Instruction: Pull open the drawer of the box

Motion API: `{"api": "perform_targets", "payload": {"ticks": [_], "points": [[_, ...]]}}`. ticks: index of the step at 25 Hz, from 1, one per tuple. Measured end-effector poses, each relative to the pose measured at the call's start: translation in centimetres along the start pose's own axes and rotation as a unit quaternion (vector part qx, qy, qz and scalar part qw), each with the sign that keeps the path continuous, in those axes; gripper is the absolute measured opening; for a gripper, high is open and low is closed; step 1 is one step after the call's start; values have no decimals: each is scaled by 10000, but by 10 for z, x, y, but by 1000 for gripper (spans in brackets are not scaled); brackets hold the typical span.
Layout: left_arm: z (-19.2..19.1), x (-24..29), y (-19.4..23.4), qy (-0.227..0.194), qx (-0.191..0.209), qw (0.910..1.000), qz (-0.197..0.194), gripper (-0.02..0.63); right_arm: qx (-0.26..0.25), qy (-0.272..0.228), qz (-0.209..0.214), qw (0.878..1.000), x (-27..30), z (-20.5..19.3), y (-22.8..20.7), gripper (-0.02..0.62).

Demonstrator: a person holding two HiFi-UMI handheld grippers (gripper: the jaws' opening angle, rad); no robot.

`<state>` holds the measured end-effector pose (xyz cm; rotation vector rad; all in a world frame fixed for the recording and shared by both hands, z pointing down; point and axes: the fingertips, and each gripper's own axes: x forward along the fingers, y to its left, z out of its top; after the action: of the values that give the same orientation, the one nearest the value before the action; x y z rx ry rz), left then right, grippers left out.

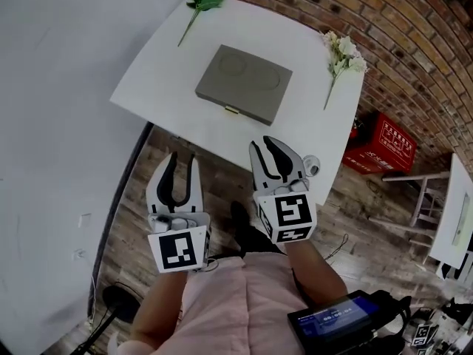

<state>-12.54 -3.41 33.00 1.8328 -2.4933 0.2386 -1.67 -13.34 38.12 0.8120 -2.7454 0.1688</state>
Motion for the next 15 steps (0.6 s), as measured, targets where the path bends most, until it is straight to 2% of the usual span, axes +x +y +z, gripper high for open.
{"api": "perform_targets", "payload": {"ticks": [3, 9, 15], "points": [[6, 19, 0, 7, -55, 10000, -14, 124, 21, -44, 64, 10000, 17, 9, -10, 100], [26, 51, 2, -146, 83, 9998, -69, 124, 91, -218, 86, 9997, 46, 30, -25, 98], [41, 79, 10, -334, 104, 9992, -201, 124, 110, -370, -85, 9992, 68, 49, -40, 98]]}}
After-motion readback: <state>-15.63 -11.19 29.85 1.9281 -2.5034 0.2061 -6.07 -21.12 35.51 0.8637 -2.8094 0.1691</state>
